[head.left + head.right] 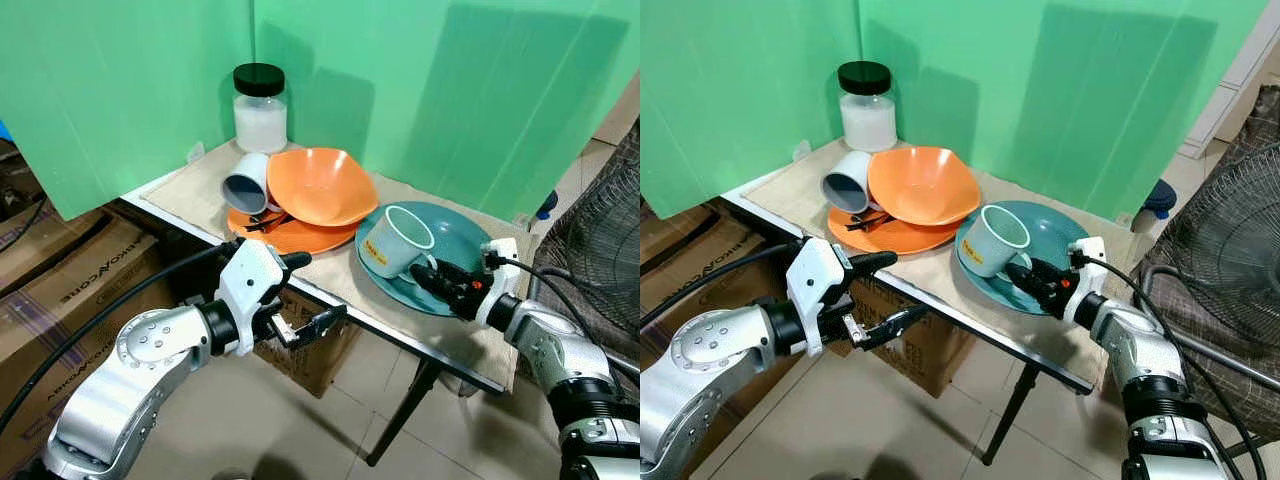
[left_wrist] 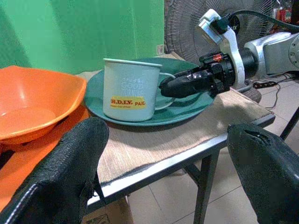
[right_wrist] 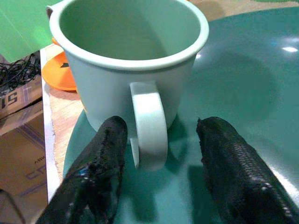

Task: Setting the table

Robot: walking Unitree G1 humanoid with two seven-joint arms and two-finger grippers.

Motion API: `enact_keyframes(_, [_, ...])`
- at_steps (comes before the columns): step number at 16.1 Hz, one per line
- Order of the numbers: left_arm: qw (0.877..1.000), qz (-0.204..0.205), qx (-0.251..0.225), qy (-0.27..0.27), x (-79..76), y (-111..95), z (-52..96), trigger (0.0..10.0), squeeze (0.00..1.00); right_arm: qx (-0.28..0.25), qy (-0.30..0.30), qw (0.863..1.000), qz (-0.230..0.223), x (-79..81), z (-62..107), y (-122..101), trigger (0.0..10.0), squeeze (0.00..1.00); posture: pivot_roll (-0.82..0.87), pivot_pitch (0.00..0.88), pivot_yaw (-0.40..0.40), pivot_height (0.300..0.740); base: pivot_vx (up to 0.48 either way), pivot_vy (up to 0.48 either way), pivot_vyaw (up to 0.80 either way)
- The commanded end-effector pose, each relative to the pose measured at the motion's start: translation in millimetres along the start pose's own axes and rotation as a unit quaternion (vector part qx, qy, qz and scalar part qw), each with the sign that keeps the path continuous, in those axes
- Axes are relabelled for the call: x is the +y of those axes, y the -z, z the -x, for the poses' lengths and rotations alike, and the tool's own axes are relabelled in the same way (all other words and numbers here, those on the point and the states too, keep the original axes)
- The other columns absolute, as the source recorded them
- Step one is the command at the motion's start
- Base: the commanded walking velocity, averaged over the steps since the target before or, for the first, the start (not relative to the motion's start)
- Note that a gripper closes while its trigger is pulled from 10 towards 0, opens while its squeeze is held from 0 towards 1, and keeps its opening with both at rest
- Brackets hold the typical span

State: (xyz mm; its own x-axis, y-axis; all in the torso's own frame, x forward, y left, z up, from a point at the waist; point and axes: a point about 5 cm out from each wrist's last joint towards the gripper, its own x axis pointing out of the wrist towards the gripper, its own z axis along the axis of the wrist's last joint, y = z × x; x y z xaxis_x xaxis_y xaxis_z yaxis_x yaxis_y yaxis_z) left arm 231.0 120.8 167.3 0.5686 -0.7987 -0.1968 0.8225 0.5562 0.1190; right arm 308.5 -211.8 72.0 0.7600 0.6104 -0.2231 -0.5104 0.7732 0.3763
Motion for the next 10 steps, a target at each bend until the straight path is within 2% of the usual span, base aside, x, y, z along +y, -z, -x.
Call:
enact_keyframes(1, [1.000, -0.003, -0.004, 0.003, -1.2, -2.4, -1.9, 10.0, 0.00, 0.005, 0.013, 1.000, -0.003, -3.5, 1.5, 1.8, 0.0, 0.00, 0.10, 0.000, -0.073, 0.740, 0.000, 0.000, 0.00])
enact_keyframes(10, [1.000, -0.002, -0.004, 0.002, 0.1, -2.3, -2.2, 10.0, 0.00, -0.010, 0.003, 1.000, 0.005, -2.3, 4.2, -7.1, 0.0, 0.00, 0.09, 0.000, -0.067, 0.740, 0.000, 0.000, 0.00])
